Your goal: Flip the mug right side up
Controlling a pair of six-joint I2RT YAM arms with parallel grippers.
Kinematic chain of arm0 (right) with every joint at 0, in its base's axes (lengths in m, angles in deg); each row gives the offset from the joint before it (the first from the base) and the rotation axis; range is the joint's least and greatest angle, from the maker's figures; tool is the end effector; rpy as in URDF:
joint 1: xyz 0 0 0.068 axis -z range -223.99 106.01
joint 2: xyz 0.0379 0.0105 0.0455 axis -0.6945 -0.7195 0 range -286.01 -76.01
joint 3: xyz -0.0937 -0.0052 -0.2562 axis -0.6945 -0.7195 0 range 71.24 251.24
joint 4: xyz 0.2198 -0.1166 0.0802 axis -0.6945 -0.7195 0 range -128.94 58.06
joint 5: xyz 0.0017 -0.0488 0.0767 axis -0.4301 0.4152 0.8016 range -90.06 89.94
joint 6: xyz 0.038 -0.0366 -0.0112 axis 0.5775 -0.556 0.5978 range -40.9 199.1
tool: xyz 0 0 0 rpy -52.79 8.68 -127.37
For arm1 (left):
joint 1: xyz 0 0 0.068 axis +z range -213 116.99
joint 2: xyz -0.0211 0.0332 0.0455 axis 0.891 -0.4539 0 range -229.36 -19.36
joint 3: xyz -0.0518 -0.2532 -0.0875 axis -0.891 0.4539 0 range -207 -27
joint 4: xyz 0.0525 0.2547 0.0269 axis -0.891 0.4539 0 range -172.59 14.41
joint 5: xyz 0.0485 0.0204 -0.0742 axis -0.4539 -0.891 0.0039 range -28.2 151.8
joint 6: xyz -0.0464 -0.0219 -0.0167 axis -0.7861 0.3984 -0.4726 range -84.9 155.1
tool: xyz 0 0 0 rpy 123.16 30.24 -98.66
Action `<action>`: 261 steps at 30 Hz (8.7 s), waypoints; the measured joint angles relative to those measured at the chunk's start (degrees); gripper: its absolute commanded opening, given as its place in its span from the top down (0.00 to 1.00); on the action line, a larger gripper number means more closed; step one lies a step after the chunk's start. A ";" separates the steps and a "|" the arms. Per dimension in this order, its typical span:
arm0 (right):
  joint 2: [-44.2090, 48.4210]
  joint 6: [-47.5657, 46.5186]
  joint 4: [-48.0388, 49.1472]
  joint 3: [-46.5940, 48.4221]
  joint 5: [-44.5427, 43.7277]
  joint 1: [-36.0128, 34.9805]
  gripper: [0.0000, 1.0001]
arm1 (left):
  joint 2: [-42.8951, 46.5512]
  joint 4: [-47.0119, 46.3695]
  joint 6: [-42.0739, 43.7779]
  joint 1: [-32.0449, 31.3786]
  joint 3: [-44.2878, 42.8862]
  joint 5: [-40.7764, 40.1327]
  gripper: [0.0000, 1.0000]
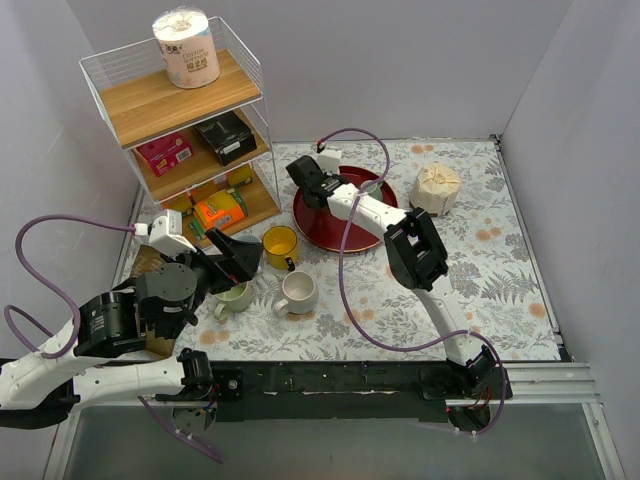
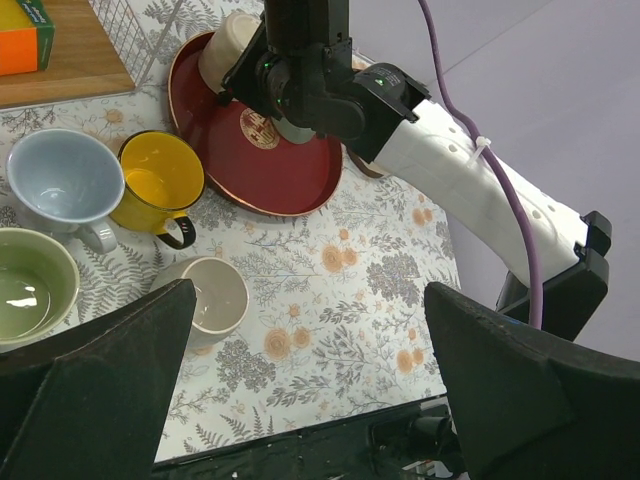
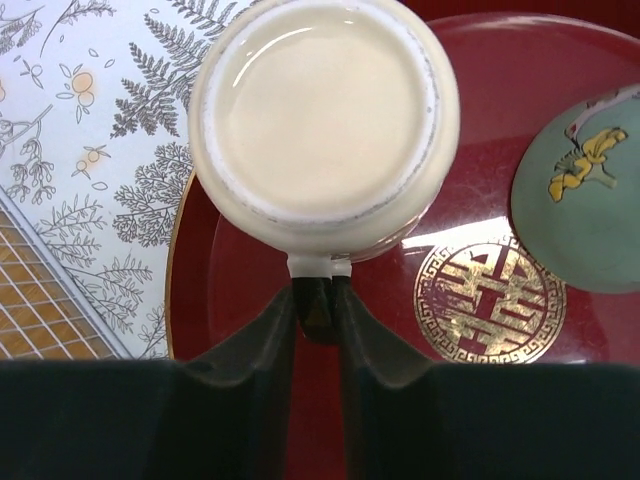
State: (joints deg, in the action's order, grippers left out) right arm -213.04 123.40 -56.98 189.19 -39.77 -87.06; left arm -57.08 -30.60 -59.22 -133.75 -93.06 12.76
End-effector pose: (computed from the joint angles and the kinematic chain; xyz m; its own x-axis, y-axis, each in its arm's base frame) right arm 0.4079 0.3501 0.1995 -0.4968 0.2710 -0.8245 0.2190 0.9584 0.1831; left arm 0.0542 -0.0738 0.4051 -0.3797 -0.8953 -0.2329 -0.1614 0.3120 -0.9363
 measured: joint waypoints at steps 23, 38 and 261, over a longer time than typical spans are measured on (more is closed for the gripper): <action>18.97 -13.03 5.38 -15.76 17.94 2.71 0.99 | -2.78 -8.20 4.39 0.00 1.51 4.07 0.02; 58.64 -12.68 9.40 -33.59 28.22 13.20 0.99 | -27.91 -26.25 15.47 8.35 -1.42 25.83 0.02; 35.17 -31.74 -24.76 -36.50 19.96 -25.33 0.67 | -23.96 -17.29 13.64 20.74 -11.39 20.85 0.02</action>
State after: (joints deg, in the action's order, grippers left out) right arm -177.88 91.66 -81.74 152.69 -19.81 -112.39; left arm -81.03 -47.89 -45.58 -113.00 -104.45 33.61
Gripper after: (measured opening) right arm 0.273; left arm 0.981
